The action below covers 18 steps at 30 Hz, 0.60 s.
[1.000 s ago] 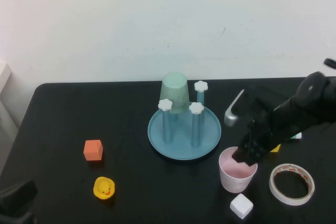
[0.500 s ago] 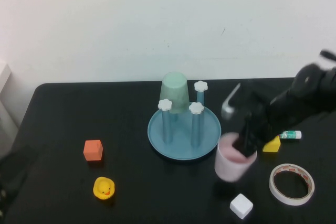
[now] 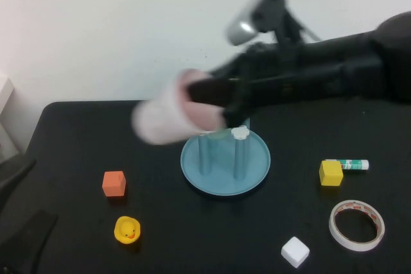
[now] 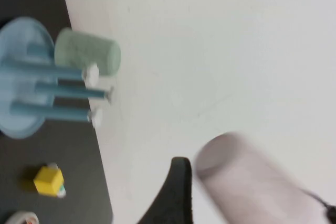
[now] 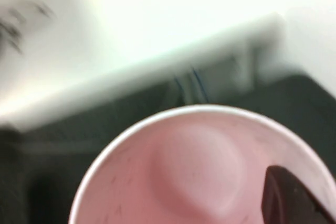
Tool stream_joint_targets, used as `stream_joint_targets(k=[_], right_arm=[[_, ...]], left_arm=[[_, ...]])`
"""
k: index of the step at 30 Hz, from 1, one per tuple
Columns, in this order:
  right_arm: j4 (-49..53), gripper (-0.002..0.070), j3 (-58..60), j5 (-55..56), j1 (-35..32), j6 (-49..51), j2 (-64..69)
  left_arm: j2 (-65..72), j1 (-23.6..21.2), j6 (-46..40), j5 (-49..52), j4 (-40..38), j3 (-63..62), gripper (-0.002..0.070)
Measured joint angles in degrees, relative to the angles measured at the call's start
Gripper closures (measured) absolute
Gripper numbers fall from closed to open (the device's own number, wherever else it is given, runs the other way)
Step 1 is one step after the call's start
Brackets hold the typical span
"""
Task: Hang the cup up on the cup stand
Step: Adjust the cup with two arms
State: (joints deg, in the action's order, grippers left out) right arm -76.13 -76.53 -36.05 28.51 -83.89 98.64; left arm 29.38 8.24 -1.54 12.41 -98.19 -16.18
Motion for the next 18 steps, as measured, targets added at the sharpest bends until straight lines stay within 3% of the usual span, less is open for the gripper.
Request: stream_joint_targets(k=[6,18], right_arm=[[-17.85,0.0645,0.00,1.00,9.14,-13.63,0.33],[-20.68,0.0645,0.00,7.54,18.34,-17.47,4.42]], left_arm=[[0.00,0.00,2.88,2.20,0.00,0.00,-0.0017],[0.09,0.00,3.79,2.30,0.00,0.00,-0.0017]])
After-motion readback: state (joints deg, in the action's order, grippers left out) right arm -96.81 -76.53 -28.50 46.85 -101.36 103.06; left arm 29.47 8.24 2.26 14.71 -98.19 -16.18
